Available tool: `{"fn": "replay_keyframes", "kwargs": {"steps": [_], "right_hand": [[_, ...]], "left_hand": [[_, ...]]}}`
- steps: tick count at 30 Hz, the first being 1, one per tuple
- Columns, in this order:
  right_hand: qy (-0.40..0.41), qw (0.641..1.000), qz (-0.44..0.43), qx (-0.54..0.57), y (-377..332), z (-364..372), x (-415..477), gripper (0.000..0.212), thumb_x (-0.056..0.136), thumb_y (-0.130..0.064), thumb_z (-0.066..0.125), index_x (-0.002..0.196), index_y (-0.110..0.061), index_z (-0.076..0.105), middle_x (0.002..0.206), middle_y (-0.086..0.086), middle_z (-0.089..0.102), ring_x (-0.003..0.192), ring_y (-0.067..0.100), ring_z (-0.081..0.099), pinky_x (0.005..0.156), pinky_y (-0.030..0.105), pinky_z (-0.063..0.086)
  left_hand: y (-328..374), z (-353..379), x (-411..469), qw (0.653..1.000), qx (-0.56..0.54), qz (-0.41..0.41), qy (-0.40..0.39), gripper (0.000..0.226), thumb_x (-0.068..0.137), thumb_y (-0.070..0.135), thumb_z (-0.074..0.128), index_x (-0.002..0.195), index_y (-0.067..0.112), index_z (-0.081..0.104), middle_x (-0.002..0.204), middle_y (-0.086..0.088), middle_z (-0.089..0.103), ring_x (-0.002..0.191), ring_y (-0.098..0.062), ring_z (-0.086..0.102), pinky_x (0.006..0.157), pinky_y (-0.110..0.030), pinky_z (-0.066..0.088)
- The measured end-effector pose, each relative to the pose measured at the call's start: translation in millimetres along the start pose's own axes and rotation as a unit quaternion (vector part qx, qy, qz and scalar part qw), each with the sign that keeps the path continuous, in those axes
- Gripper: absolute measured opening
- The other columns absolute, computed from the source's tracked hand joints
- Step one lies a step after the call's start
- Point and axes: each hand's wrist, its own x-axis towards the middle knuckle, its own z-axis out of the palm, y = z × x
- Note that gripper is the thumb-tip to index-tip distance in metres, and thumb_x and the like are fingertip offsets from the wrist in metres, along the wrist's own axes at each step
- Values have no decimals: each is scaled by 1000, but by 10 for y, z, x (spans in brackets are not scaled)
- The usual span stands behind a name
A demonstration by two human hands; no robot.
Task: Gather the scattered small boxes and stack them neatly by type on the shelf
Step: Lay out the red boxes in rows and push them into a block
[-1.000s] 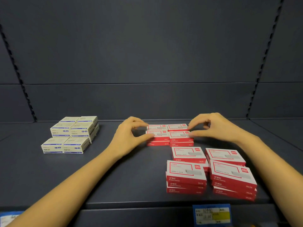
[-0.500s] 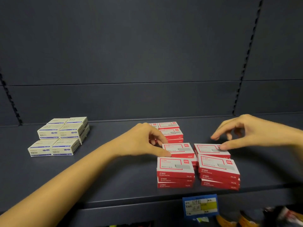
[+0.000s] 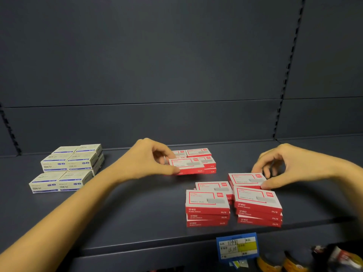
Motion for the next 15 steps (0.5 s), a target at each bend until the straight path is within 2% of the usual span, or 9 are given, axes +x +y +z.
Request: {"fn": "replay_keyframes", "kwargs": {"steps": [4,6,8,13,15], "right_hand": [[53,998,-24,19,-14,19,97,37,57,-48,75,87,-27,70,91,-3,74,83,15,69,72,17,54],[86,996,-36,11,-31,34,210,41,54,-51,75,87,-27,71,90,-5,73,83,14,69,75,21,55],[108,993,-41,-1,-63,65,357,37,58,-48,76,87,-27,71,87,-6,72,78,13,67,75,27,56],[76,996,-27,-48,-91,193,668,22,67,-36,78,87,-30,70,84,-10,72,72,8,65,68,28,56],[57,996,-20,-60,-74,244,743,21,70,-36,76,89,-33,68,86,-9,72,72,7,66,68,26,56]], "left_hand": [[-182,-43,-82,999,-16,-29,-9,16,65,23,82,79,19,75,71,-10,71,63,-9,57,74,-33,51],[-267,-4,-128,999,-21,-43,-18,14,65,24,82,77,21,75,74,-9,71,61,-6,56,70,-29,51],[-337,49,-163,998,-18,-50,-28,14,65,25,82,76,25,74,76,-6,72,62,-4,56,67,-25,50],[-434,150,-198,998,-5,-57,-7,24,67,28,80,89,22,72,70,8,69,60,0,56,67,-16,49],[-449,166,-214,999,-7,-41,0,21,68,28,80,87,30,70,69,19,68,62,0,56,66,-13,47]]}}
